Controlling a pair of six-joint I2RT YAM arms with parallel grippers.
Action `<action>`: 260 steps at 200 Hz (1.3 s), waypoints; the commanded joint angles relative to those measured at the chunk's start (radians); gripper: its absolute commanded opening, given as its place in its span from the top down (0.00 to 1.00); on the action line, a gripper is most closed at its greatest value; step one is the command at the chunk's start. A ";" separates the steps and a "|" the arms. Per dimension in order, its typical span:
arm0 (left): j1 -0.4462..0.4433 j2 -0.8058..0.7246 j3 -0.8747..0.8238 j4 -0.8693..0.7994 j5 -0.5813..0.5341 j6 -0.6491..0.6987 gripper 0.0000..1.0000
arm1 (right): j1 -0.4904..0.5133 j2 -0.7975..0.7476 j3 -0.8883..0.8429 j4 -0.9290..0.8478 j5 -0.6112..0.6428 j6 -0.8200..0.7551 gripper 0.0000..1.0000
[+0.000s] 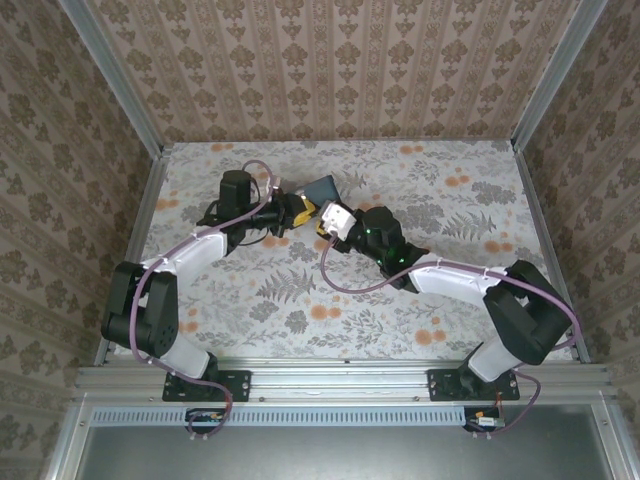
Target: Unlock a padlock with a key
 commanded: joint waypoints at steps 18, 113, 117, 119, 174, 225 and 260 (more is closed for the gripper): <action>-0.002 -0.012 0.036 0.079 0.019 0.026 1.00 | 0.004 0.027 0.044 0.004 0.003 -0.034 0.65; -0.004 -0.019 0.023 0.132 0.034 -0.006 1.00 | 0.004 0.033 0.069 -0.053 0.004 -0.035 0.85; -0.003 -0.021 0.022 0.133 0.034 -0.006 1.00 | 0.004 0.033 0.068 -0.057 0.004 -0.034 0.85; -0.004 -0.020 0.021 0.133 0.034 -0.006 1.00 | 0.003 0.033 0.068 -0.058 0.004 -0.035 0.85; -0.008 -0.026 0.020 0.165 0.040 -0.006 1.00 | -0.008 0.039 0.097 -0.145 0.014 0.050 1.00; -0.016 0.003 -0.004 0.388 0.061 -0.041 1.00 | -0.054 0.030 0.133 -0.256 -0.081 0.680 1.00; -0.039 0.039 0.000 0.462 0.073 -0.058 1.00 | -0.076 0.041 0.102 -0.167 -0.128 1.198 1.00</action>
